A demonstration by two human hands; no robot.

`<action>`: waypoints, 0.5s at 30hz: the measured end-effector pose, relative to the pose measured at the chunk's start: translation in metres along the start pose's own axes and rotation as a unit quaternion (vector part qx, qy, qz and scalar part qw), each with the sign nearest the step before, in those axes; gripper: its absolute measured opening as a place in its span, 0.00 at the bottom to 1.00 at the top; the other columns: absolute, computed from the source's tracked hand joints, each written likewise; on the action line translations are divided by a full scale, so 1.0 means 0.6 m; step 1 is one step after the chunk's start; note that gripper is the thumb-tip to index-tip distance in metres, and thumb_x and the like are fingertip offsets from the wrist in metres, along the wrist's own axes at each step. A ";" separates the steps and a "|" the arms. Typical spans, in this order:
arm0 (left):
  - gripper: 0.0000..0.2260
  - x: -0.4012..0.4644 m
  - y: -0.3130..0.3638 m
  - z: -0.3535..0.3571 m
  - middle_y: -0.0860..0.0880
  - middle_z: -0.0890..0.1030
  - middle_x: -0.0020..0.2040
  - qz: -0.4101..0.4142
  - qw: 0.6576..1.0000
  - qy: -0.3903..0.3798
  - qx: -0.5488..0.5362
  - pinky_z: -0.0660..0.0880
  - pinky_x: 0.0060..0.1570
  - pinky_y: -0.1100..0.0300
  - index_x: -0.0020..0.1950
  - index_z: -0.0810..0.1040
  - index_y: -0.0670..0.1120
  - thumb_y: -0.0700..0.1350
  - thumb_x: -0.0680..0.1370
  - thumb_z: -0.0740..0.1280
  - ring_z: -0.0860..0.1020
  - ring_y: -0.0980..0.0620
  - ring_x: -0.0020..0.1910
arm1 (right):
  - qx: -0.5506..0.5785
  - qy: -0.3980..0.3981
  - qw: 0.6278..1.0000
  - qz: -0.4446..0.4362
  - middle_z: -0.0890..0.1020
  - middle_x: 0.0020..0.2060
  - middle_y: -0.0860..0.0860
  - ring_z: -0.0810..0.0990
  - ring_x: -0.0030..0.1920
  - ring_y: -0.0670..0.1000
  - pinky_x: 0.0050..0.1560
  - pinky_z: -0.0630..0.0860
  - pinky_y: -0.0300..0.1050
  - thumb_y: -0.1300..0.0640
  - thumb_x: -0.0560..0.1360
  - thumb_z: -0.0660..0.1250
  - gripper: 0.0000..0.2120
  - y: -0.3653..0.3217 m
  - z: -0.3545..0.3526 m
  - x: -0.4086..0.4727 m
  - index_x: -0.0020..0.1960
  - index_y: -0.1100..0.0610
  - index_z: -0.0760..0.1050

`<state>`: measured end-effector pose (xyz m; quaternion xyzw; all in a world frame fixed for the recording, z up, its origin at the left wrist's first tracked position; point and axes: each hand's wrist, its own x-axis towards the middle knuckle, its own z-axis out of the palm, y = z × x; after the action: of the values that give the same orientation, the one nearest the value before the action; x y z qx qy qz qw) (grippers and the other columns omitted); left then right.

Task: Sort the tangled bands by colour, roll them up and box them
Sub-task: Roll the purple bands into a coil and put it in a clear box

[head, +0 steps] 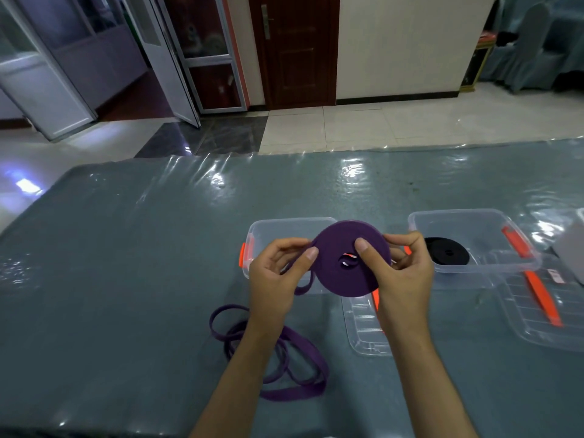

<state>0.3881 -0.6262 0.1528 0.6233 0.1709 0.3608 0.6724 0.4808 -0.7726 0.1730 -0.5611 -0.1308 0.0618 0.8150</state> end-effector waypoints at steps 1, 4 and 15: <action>0.06 -0.002 -0.005 0.004 0.47 0.89 0.52 -0.004 1.000 0.020 -0.008 0.83 0.53 0.61 0.53 0.87 0.52 0.44 0.77 0.78 0.88 0.47 0.54 | 0.001 0.009 1.000 -0.002 0.88 0.43 0.56 0.89 0.42 0.57 0.38 0.84 0.45 0.45 0.65 0.85 0.19 0.003 0.002 0.000 0.47 0.45 0.77; 0.07 -0.005 -0.018 0.011 0.46 0.89 0.55 -0.015 0.999 0.031 -0.029 0.82 0.55 0.61 0.55 0.88 0.52 0.42 0.79 0.77 0.87 0.47 0.57 | 0.014 0.031 0.999 -0.006 0.88 0.40 0.54 0.89 0.40 0.53 0.39 0.83 0.40 0.49 0.66 0.85 0.17 0.007 0.010 0.002 0.46 0.44 0.78; 0.12 -0.005 -0.039 0.042 0.43 0.88 0.57 -0.023 0.996 0.060 -0.065 0.85 0.55 0.46 0.63 0.83 0.47 0.42 0.80 0.76 0.87 0.43 0.57 | 0.073 0.119 0.990 0.026 0.89 0.46 0.55 0.89 0.45 0.54 0.42 0.84 0.41 0.49 0.68 0.83 0.18 0.031 0.031 0.025 0.51 0.49 0.77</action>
<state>0.4099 -0.6455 0.1338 0.5514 0.2013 0.3918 0.7084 0.4909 -0.7453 0.1641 -0.5066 -0.0136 0.0249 0.8617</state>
